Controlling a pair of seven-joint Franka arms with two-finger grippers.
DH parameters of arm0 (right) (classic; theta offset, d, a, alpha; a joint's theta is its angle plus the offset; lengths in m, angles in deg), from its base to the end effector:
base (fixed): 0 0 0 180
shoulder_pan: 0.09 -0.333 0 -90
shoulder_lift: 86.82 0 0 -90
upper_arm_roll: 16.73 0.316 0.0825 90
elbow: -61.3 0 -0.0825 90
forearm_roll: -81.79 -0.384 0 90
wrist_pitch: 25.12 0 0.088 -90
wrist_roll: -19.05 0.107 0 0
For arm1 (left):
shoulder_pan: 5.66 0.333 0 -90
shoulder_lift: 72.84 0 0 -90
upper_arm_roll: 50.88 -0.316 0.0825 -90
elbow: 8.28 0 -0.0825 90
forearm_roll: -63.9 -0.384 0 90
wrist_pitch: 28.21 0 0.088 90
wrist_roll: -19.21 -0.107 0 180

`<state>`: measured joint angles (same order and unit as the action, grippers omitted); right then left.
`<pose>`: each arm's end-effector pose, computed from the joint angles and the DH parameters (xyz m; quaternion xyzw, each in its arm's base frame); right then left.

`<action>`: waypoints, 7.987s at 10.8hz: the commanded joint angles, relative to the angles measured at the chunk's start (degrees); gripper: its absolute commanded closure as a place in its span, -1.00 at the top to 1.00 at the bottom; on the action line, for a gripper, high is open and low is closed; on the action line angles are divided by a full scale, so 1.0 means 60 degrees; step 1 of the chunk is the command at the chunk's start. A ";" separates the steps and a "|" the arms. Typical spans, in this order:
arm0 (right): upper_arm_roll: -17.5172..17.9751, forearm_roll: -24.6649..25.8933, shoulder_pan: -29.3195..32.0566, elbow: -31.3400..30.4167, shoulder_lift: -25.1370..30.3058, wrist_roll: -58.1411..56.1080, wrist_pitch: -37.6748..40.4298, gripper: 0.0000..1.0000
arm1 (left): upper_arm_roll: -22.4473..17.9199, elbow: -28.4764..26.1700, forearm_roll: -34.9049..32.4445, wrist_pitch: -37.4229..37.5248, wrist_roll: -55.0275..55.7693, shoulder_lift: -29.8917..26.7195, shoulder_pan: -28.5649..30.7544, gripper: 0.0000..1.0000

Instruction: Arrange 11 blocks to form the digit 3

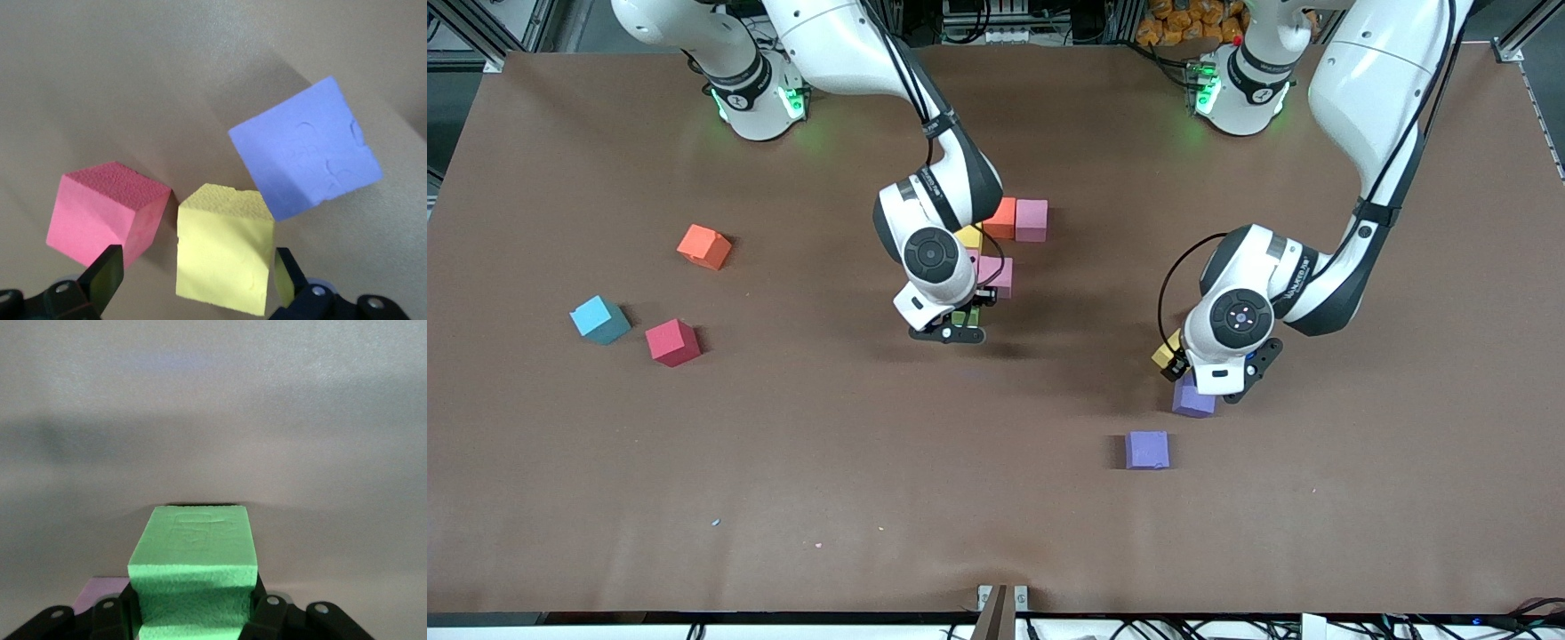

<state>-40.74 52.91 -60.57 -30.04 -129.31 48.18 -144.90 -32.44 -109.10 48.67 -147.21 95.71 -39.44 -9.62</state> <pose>0.5083 0.4489 0.2115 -0.9939 0.0433 0.1008 0.0104 0.5982 -0.2166 0.2321 -0.9116 -0.3948 0.0595 0.0974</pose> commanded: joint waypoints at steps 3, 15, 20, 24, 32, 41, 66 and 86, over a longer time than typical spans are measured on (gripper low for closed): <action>-0.0028 -0.0183 -0.0203 -0.0348 -0.0037 0.0096 -0.0471 -1.00 | 0.0119 -0.0013 -0.0216 -0.0368 -0.0152 0.0204 0.0147 1.00; -0.0071 -0.0169 -0.0101 -0.0349 0.0547 0.0053 -0.0005 1.00 | 0.0148 -0.0027 -0.0099 -0.0925 -0.0035 0.0659 0.0103 -0.22; -0.1255 -0.0080 -0.0071 -0.0349 0.1149 -0.0457 0.0289 1.00 | 0.0221 0.0031 -0.0069 -0.0925 0.1381 0.0556 -0.0014 -1.00; -0.2632 -0.0080 0.0351 -0.0466 0.1149 -0.2869 0.1107 1.00 | 0.1258 0.0017 -0.0084 -0.0925 0.4424 0.0411 0.0001 -1.00; -0.2723 0.0198 0.3925 -0.0568 0.0915 -0.8761 0.1183 1.00 | 0.1701 -0.0130 -0.0245 -0.1612 0.9304 0.0673 -0.1959 -1.00; -0.2723 0.0227 0.5186 -0.2661 0.0974 -1.2571 -0.1247 1.00 | 0.1701 -0.0422 -0.0245 -0.1686 1.0980 0.0835 -0.2592 -1.00; -0.2708 0.0169 0.4691 -0.4350 0.1867 -1.4245 -0.1983 -0.90 | 0.1687 -0.0174 -0.0099 -0.2492 1.1640 0.1127 -0.2783 -0.97; -0.2533 0.0198 0.2097 -0.0540 0.0857 -0.7390 0.0993 -0.90 | 0.1687 0.0090 -0.0113 -0.2507 1.1538 0.1391 -0.2826 -0.77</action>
<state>-55.64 53.59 -47.94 -35.92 -122.62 1.78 -140.39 -22.19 -109.61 48.66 -161.98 164.34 -31.84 -26.09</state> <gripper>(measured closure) 0.445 0.449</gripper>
